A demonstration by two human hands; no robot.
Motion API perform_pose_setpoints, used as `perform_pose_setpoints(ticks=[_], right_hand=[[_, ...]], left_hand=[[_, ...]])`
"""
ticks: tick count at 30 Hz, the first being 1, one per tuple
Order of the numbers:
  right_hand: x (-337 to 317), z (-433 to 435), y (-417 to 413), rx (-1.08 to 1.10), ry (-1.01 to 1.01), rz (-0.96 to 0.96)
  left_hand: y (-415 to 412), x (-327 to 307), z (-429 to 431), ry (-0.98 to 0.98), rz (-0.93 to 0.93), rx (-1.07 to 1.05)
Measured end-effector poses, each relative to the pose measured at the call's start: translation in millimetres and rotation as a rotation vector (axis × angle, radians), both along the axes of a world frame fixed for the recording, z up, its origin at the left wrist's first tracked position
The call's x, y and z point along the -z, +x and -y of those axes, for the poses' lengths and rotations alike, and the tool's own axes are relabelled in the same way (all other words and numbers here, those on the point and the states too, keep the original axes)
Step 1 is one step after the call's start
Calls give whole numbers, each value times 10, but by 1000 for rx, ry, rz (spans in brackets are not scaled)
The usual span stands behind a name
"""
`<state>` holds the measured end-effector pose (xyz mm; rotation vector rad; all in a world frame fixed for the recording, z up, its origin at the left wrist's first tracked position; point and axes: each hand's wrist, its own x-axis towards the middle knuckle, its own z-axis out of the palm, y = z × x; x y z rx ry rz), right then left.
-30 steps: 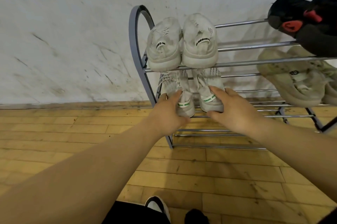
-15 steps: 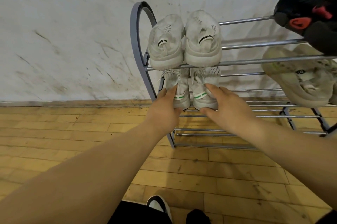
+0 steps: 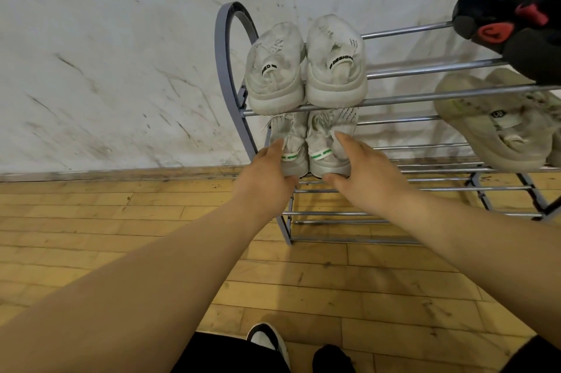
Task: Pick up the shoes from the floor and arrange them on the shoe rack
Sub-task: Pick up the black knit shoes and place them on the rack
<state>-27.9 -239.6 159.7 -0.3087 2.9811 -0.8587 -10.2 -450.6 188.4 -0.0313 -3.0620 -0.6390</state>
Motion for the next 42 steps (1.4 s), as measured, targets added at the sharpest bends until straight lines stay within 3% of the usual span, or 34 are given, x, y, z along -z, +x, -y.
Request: perform_pose_setpoints(ticks=[4,7,11,14,19,22,27,36,39,42], right_hand=[[-156,-156,291,-36,92,-109],[-153,-404,725,-157,215,-150],[116,-805,1219,-331,318,222],[616,-981,1380,-301,336,597],[1710,-1020,1870,-31,182,965],[2254,-923,2347,167,-49,1144],[2749,-677,3003,224,-341,1276],[2820,-723,2896,248,-387,1192],[2406,-1093,2318,220,-276,1056],[1542,-1601,1682,88,-81,867]], left_hand=[[254,-259,-103,-40,-61,56],[553,-307,-186,-11,27,143],[845,62,-335,-10,353,272],[1044,621,-548,-131,571,411],[1452,1848,-775,-181,931,372],[1712,2273,-842,-140,1007,354],[1960,2687,-608,-221,1011,353],[1783,2679,-563,71,1017,206],[1511,2326,-717,211,841,123],[1179,1737,-963,319,675,164]])
